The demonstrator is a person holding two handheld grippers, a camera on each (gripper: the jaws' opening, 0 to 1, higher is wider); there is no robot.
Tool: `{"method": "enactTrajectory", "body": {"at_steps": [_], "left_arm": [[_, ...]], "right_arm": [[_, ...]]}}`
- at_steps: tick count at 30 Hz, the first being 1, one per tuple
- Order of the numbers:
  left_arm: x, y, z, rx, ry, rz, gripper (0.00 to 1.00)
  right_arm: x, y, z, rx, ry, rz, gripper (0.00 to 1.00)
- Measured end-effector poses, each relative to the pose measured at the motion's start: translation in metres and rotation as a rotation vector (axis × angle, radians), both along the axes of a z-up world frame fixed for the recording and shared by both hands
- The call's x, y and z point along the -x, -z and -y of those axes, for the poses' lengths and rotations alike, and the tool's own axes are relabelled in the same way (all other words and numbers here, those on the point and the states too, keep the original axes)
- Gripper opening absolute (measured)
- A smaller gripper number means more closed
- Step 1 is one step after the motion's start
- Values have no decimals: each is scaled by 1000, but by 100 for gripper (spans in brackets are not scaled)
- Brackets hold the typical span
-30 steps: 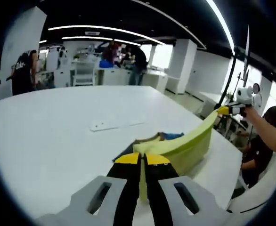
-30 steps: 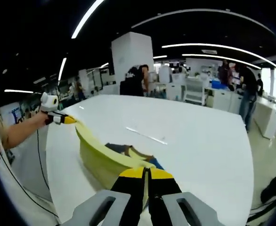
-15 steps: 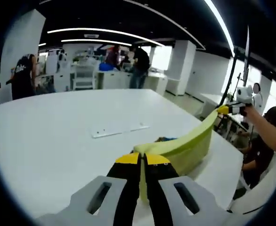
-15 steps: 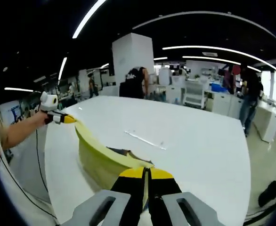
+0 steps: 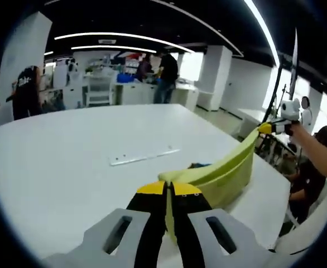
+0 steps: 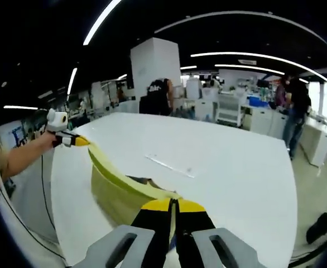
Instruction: Fold the garment on the visible template until the final outline fits inside the template.
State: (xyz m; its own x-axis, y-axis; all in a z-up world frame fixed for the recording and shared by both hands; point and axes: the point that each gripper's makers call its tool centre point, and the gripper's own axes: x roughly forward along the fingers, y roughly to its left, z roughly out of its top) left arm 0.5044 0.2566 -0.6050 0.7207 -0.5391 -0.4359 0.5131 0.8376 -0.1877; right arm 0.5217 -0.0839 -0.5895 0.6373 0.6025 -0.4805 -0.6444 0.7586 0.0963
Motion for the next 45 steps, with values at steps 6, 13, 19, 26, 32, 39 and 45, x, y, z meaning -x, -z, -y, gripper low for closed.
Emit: {"method": "enactTrajectory", "body": {"at_steps": [6,13,19,26,32,39,45], "left_arm": [[-10,8,1,-35,5,-8,0],[-23,18,2,-34,3,-26,0],[-33,27,-1,-37,-4,-44,0],[-45,40,-3,-63,-7,-65,0],[-55,49,-5,-61,-16,-85,0],[-66,59,-5,-67,-25,-111,0],[-74,70,-3,-74,-30,-136,0]], "right_arm": [[-8,9,0,14,4,-18,0],[-18,19,0,21,12,-34,0],[-30,29,0,17,22,-54,0],[-41,39,-5,17,26,-68,0],[-53,50,-3,16,37,-89,0],[-66,58,-3,-14,51,-119,0],[-76,71,-2,-2,60,-148,0]]}}
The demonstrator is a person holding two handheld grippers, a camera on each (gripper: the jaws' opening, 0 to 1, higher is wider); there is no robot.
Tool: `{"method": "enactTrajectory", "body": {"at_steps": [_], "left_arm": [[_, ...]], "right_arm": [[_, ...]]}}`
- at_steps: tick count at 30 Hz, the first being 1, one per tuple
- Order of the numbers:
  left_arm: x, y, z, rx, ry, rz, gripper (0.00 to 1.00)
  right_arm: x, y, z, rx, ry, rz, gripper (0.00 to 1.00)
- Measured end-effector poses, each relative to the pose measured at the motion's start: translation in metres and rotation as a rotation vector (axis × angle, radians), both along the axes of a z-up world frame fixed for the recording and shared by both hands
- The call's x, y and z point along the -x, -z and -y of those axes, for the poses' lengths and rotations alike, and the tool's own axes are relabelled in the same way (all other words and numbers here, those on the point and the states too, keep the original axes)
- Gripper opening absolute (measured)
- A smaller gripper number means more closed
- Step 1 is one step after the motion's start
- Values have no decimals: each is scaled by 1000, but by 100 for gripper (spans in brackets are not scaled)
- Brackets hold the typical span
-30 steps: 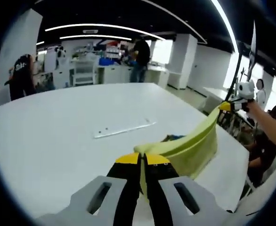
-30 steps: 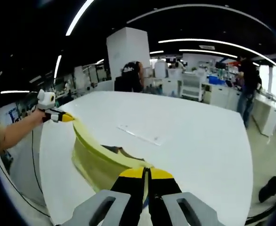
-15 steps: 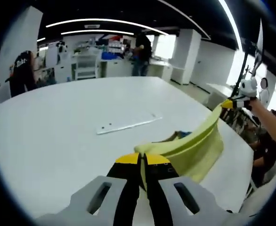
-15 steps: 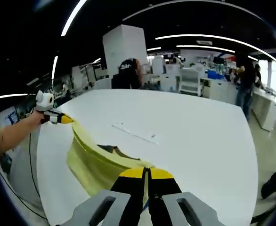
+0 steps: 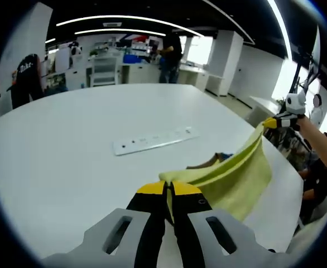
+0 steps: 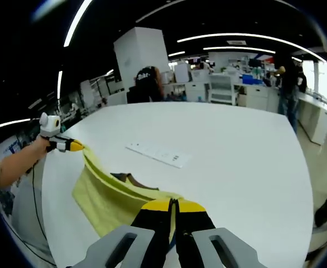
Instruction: Fold the garment on the visible template until the final outline fits inside the template.
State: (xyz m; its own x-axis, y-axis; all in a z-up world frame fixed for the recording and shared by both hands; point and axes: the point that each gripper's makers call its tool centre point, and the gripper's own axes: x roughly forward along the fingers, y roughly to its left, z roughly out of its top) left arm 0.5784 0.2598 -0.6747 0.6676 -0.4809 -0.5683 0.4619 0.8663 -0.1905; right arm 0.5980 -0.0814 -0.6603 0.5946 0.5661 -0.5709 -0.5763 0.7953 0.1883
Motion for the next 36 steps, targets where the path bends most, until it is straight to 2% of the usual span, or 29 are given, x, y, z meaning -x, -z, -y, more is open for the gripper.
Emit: {"method": "enactTrajectory", "body": {"at_steps": [8,14,17,24,36], "left_arm": [[-8,15,-1,-31,3,-35,0],[-14,22,-1,-25,-11,-55,0],[-19,28,-1,-26,-21,-67,0],[-24,37,0,-26,-27,-89,0],[-30,55,-4,-35,-57,-134,0]], "right_arm": [[-8,15,-1,8,5,-37,0],[-15,26,-2,4,17,-63,0],[-19,28,-1,-38,38,-88,0],[-25,42,-1,-13,46,-111,0],[-34,59,-10,-32,68,-157,0]]}}
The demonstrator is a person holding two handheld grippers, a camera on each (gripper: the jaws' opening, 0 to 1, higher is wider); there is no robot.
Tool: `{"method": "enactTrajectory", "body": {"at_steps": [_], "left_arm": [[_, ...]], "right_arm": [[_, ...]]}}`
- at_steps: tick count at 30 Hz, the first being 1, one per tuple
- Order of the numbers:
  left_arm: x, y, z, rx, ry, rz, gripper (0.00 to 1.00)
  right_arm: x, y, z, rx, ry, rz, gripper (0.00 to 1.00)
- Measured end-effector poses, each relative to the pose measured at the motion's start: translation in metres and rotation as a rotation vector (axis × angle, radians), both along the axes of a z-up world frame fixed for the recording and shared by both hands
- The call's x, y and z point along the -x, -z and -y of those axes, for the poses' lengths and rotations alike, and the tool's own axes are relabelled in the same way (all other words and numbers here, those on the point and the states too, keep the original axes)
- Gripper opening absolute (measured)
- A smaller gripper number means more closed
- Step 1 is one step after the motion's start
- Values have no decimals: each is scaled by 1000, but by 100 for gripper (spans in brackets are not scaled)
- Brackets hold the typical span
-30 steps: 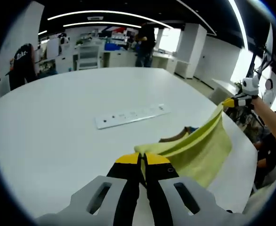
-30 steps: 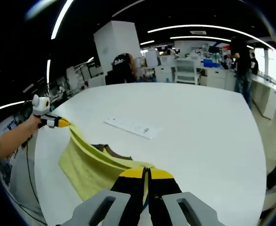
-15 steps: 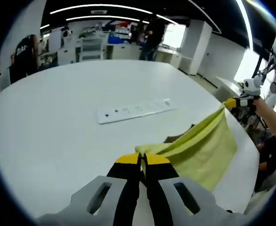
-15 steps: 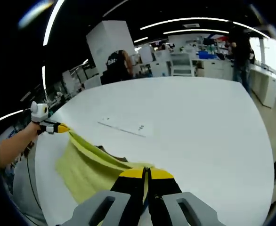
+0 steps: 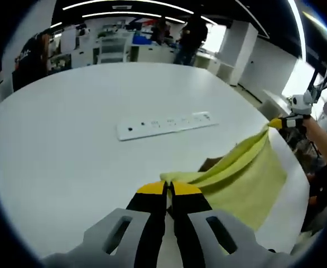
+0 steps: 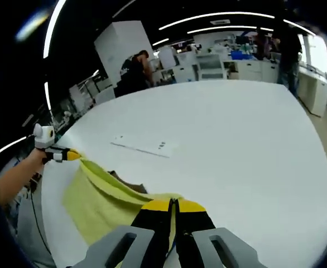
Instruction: Fold the garment on the visible template until the final outline fits inside the template.
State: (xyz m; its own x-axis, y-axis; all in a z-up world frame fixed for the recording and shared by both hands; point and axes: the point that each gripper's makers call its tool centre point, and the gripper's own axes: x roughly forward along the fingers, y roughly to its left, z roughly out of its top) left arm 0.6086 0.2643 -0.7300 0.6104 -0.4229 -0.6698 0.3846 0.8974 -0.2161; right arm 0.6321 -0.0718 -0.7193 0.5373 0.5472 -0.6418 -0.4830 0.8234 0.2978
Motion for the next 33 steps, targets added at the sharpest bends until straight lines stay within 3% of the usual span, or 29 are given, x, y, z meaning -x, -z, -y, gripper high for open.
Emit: {"method": "enactTrajectory", "body": {"at_steps": [6,10,19,23,33], "left_arm": [[-6,-4,-3,48,-54,5,1],[-8,-7,-10,42,-72,15,4],[-4,-2,-17,10,-71,8,15],[-4,-2,-11,0,-37,20,15],[-3,5,14,-102,161,70,19]], "right_arm": [[-6,-2,-3,2,0,31,0],[-11,-4,1,18,18,54,20],[-8,0,0,55,-11,59,21],[-6,3,-3,68,-33,60,21],[-2,13,-14,120,-146,90,19]]}}
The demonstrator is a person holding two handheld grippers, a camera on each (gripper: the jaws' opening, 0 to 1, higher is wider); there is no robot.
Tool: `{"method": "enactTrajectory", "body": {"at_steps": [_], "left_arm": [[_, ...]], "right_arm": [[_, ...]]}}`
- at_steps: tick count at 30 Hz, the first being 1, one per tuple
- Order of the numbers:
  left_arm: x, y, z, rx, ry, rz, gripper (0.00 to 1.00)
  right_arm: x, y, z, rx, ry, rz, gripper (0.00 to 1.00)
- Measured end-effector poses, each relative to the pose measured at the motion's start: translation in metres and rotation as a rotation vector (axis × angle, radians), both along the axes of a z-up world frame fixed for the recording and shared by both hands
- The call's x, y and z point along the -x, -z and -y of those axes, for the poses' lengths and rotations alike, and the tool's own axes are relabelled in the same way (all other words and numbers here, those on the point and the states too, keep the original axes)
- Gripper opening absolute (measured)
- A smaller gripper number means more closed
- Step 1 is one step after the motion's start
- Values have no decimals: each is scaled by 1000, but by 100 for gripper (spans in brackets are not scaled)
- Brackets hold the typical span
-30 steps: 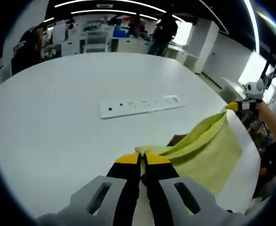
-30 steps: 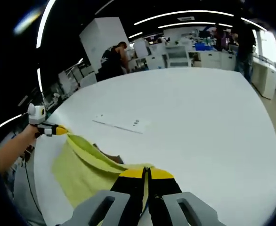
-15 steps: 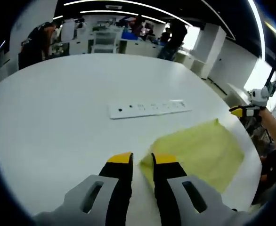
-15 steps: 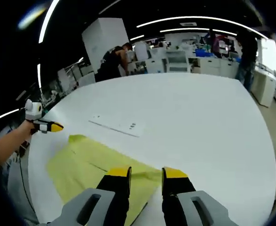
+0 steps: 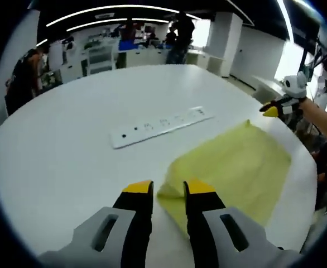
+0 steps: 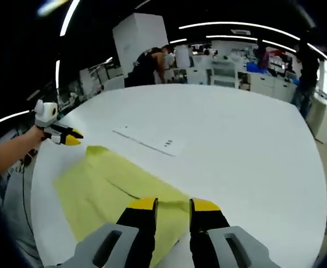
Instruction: Fold the garment on the visible template until the final outline fits inside the template.
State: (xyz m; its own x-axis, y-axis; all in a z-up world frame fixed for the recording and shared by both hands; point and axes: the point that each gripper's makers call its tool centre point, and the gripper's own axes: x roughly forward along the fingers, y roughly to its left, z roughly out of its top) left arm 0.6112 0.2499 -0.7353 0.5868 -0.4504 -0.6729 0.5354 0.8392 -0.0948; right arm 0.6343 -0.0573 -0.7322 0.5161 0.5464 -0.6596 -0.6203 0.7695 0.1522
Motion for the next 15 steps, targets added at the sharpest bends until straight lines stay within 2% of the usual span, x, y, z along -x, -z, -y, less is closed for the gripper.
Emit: {"method": "enactTrajectory", "body": {"at_steps": [5,9,15], "left_arm": [[0,4,11,-33,83,30,20],[2,9,21,-99,195,60,21],[6,23,26,-205,311,73,21]], "right_arm": [[4,11,-6,96,-130,50,20],[7,21,-12,169,-216,75,20],[3,36,-18,255,-307,98,18]]}}
